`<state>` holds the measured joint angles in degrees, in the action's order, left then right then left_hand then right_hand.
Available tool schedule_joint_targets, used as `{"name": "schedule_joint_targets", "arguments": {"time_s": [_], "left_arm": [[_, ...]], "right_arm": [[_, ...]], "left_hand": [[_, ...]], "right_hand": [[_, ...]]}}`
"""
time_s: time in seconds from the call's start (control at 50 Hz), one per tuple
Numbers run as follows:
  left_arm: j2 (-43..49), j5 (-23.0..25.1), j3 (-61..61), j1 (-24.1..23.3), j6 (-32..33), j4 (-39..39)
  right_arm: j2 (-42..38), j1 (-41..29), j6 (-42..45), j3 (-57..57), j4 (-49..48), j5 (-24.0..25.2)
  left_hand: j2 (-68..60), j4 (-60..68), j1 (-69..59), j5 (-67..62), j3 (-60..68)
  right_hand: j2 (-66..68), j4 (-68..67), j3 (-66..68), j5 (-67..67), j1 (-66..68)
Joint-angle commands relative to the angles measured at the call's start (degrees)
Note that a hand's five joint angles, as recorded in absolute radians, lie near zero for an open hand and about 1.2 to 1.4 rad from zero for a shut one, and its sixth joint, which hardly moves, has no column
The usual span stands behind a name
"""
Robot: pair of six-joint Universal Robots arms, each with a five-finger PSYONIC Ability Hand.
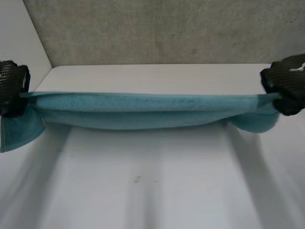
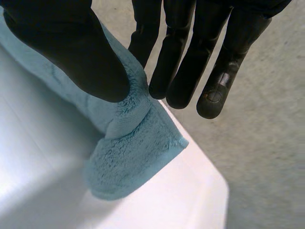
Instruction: Fold the laundry
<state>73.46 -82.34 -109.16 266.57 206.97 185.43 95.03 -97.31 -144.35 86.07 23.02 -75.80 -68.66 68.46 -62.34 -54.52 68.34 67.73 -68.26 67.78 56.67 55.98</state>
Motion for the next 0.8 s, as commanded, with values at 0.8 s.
{"name": "schedule_joint_targets", "arguments": {"time_s": [0.8], "left_arm": [[33.5, -6.26, 41.41, -8.97, 2.66, 29.74]], "right_arm": [[-21.02, -8.95, -2.43, -25.11, -40.95, -13.59]], "left_hand": [[-11.34, 11.54, -17.66, -15.48, 11.66]], "right_hand": [[12.27, -11.74, 12.22, 13.33, 24.02]]}}
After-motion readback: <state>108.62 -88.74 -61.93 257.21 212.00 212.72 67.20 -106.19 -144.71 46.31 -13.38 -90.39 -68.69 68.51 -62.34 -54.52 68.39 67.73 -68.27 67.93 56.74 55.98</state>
